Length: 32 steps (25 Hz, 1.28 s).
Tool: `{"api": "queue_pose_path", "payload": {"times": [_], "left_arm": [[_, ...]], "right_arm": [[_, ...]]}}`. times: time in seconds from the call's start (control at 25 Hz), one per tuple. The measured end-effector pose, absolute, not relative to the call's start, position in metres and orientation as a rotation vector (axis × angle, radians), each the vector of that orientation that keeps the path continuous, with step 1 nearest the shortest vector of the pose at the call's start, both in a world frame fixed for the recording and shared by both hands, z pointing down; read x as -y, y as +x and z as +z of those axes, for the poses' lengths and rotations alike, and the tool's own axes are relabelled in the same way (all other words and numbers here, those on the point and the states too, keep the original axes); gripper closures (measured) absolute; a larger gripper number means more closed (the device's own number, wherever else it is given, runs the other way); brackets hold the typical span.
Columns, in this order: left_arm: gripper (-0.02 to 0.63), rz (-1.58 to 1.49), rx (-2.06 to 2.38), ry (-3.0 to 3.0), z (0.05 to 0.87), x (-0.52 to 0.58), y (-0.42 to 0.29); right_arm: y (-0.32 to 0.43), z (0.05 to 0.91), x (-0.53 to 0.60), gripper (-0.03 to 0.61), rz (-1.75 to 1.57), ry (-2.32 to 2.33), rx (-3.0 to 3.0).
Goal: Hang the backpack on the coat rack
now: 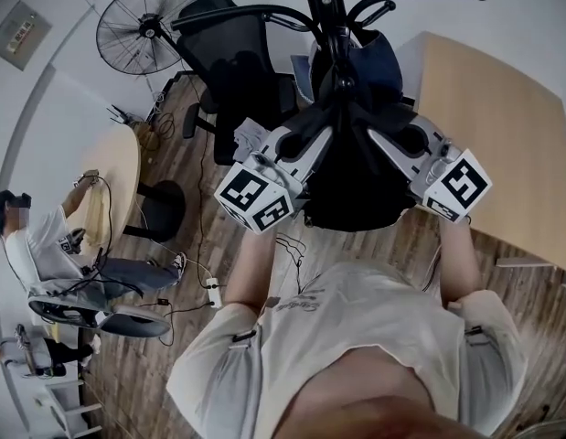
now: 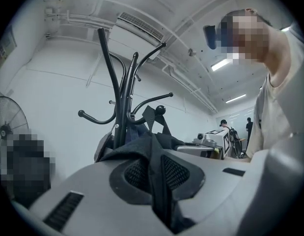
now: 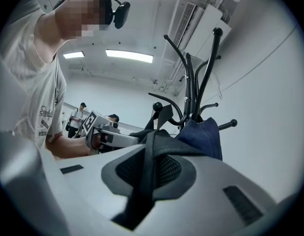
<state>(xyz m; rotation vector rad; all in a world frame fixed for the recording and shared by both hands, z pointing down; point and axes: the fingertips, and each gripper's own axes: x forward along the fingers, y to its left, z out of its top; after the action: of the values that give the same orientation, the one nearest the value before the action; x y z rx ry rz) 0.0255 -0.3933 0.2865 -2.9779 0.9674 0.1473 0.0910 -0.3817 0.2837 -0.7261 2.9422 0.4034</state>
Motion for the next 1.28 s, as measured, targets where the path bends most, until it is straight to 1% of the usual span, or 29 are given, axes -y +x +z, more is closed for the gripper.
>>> {"api": "queue_pose_path", "payload": {"times": [0.32,0.64,0.88,1.16,1.28], "left_arm": [[0.566,0.102,-1.041,-2.976,0.297,0.406,0.02],[0.564,0.067,-1.076,-3.007,0.315,0.417,0.018],[0.561,0.07,-1.101,-2.948,0.316,0.419,0.014],[0.551,0.105,-1.121,-2.934,0.315,0.414,0.008],[0.525,0.096,-1.168,-2.917,0.316,0.408,-0.003]], "right_arm": [[0.088,0.294,0.393,0.54,0.342,-0.761,-2.964],[0.093,0.313,0.409,0.534,0.206,-0.868,-2.927],[0.092,0.314,0.408,0.528,0.226,-0.919,-2.896],[0.106,0.321,0.404,0.486,0.207,-1.111,-2.884],[0.124,0.324,0.399,0.48,0.143,-1.226,-2.839]]}}
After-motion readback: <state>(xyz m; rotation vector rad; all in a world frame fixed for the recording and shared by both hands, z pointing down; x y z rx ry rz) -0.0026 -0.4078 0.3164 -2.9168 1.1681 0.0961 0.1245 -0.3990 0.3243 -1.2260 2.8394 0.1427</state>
